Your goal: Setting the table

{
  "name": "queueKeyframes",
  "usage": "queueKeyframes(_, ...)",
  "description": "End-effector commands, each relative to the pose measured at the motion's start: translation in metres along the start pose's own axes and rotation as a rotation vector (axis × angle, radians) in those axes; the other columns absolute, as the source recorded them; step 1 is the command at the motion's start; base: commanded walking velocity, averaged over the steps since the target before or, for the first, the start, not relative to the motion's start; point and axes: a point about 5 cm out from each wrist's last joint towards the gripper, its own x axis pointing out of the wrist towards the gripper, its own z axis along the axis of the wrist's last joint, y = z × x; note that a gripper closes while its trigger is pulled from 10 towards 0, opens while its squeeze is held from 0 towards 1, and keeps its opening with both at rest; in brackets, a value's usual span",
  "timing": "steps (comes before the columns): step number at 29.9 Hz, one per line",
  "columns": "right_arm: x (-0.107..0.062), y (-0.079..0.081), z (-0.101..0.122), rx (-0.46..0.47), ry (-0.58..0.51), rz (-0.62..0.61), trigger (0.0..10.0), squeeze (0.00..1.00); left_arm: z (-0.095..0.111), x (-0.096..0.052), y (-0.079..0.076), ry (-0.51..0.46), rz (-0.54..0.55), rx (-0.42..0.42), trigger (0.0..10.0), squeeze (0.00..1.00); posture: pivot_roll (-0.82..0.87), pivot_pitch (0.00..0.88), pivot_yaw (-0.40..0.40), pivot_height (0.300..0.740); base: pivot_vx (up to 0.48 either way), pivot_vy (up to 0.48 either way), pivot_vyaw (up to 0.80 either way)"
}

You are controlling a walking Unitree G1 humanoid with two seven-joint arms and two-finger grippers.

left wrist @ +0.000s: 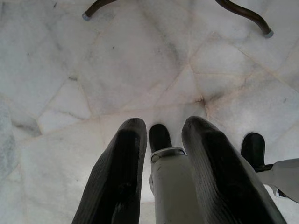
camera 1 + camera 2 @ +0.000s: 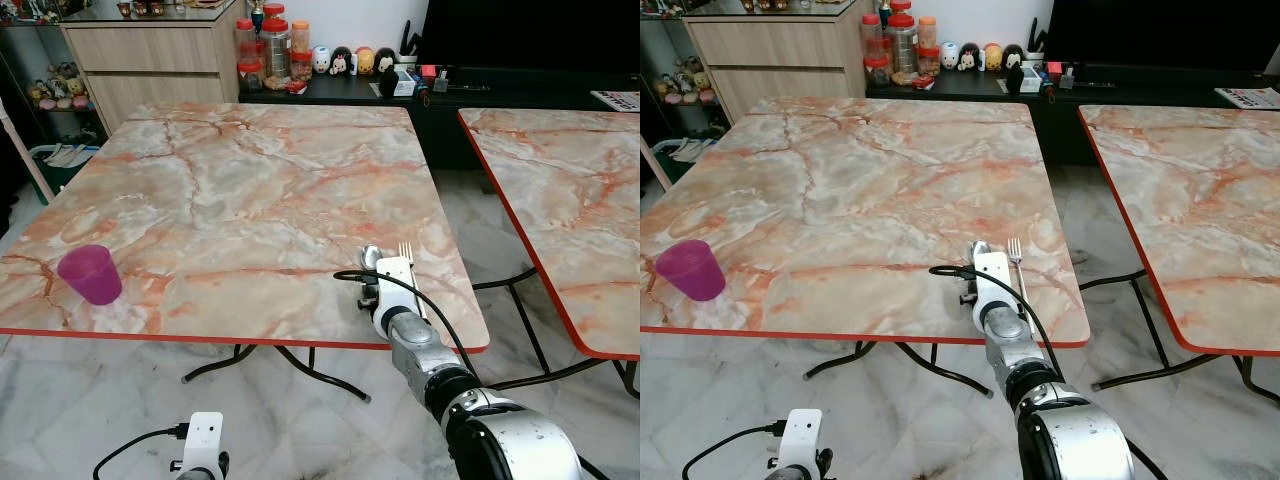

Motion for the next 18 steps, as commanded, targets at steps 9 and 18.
queueKeyframes(9, -0.0013, -0.0074, -0.0091, -0.003, 0.035, -0.019, 0.0, 0.0, 0.0012, 0.0006, -0.0051, 0.01, -0.03, 0.01, 10.0, 0.0, -0.09, 0.0, -0.019, 0.74, 0.0, 0.0, 0.0)
queueKeyframes(18, -0.0014, -0.0053, -0.006, 0.006, -0.002, -0.002, 0.0, 0.0, 0.0024, 0.0008, -0.0039, 0.007, -0.028, 0.017, 10.0, 0.0, -0.1, 0.0, -0.009, 0.74, 0.0, 0.0, 0.0)
